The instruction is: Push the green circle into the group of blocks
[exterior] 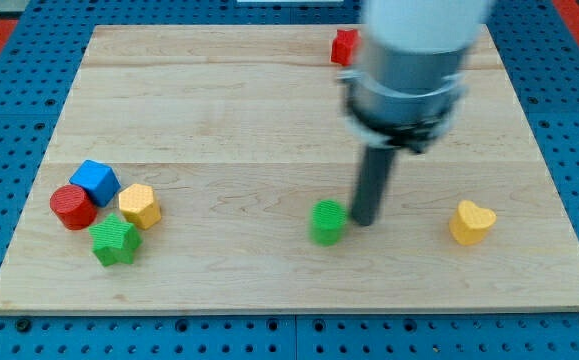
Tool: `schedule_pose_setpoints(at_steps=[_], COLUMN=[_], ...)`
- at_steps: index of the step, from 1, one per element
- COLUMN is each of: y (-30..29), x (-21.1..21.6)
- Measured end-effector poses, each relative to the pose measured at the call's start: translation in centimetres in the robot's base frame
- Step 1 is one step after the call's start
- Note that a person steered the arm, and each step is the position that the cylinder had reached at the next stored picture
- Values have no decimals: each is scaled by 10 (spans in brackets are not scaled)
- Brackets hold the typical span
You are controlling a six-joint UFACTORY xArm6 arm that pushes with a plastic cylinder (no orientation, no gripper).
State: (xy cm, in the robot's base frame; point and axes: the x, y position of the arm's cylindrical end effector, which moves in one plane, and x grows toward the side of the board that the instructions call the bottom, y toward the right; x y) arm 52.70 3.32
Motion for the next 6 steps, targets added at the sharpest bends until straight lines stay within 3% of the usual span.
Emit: schedule_pose_setpoints(at_steps=[1, 2, 3, 4, 5, 6], y=[-8, -31, -129, -120, -66, -116], x=[28, 24, 6, 19, 43, 61])
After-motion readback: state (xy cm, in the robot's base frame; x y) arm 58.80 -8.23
